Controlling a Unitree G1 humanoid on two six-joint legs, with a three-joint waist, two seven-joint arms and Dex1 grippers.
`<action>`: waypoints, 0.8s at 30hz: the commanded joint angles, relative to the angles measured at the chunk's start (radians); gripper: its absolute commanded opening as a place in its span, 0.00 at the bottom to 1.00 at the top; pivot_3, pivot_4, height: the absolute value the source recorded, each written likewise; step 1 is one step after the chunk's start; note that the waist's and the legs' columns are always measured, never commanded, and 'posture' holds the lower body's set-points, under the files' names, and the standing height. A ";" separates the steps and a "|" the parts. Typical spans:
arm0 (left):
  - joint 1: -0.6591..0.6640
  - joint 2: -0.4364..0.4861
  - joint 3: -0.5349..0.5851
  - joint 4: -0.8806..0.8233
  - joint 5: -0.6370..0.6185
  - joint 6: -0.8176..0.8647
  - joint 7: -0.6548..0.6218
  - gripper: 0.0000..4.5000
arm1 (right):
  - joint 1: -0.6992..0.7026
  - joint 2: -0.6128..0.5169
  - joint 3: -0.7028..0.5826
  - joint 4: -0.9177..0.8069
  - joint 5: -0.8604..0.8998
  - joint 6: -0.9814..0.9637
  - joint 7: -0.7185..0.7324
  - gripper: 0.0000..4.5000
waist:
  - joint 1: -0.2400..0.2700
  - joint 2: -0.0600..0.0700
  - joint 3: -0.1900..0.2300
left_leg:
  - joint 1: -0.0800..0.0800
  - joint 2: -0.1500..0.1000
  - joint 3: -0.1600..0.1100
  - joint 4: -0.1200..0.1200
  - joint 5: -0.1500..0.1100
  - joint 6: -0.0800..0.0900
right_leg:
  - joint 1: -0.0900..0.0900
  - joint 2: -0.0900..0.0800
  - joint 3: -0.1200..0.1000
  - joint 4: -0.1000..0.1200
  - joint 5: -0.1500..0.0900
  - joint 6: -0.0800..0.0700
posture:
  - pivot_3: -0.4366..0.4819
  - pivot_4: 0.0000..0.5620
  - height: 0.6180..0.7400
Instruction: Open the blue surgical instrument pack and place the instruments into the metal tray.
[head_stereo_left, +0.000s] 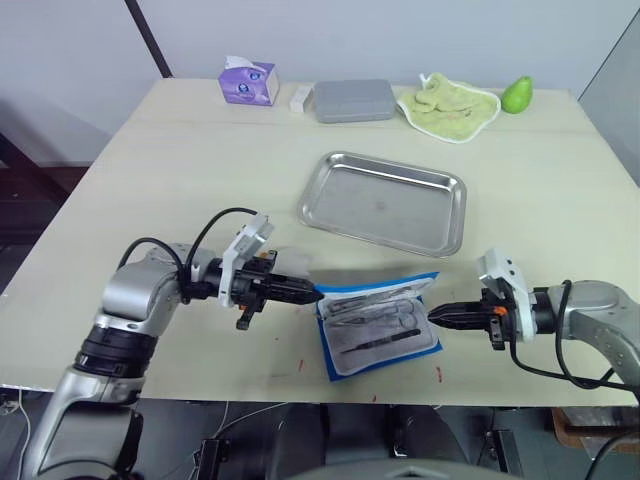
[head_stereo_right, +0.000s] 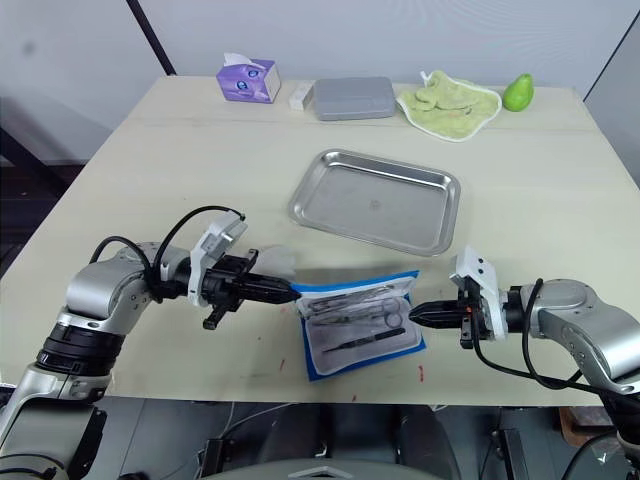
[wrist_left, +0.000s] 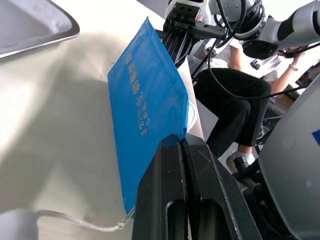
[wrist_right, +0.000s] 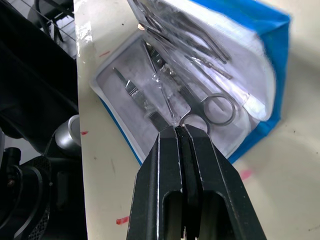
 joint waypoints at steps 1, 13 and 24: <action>0.004 0.013 0.016 -0.003 -0.019 0.006 -0.006 0.00 | 0.005 0.030 0.028 -0.030 -0.036 -0.055 -0.019 0.01 | 0.000 0.000 0.000 | 0.000 0.000 0.000 0.000 0.000 0.000 | 0.000 0.000 0.000 0.000 0.000 0.000 | 0.48 0.27 1.00; 0.003 -0.036 0.021 0.054 0.054 -0.099 0.081 0.00 | 0.049 0.033 0.177 0.077 -0.248 -0.230 0.008 0.01 | 0.001 0.000 0.000 | 0.000 -0.001 0.000 0.000 0.000 0.000 | 0.000 0.000 0.001 0.000 0.000 0.000 | 0.48 0.27 1.00; -0.016 -0.085 0.008 0.143 0.141 -0.237 0.139 0.00 | 0.087 -0.012 0.281 0.070 -0.322 -0.196 0.047 0.01 | 0.006 -0.005 -0.005 | 0.002 -0.001 -0.002 0.001 0.000 0.000 | 0.004 0.000 -0.001 0.000 0.000 0.000 | 0.48 0.27 1.00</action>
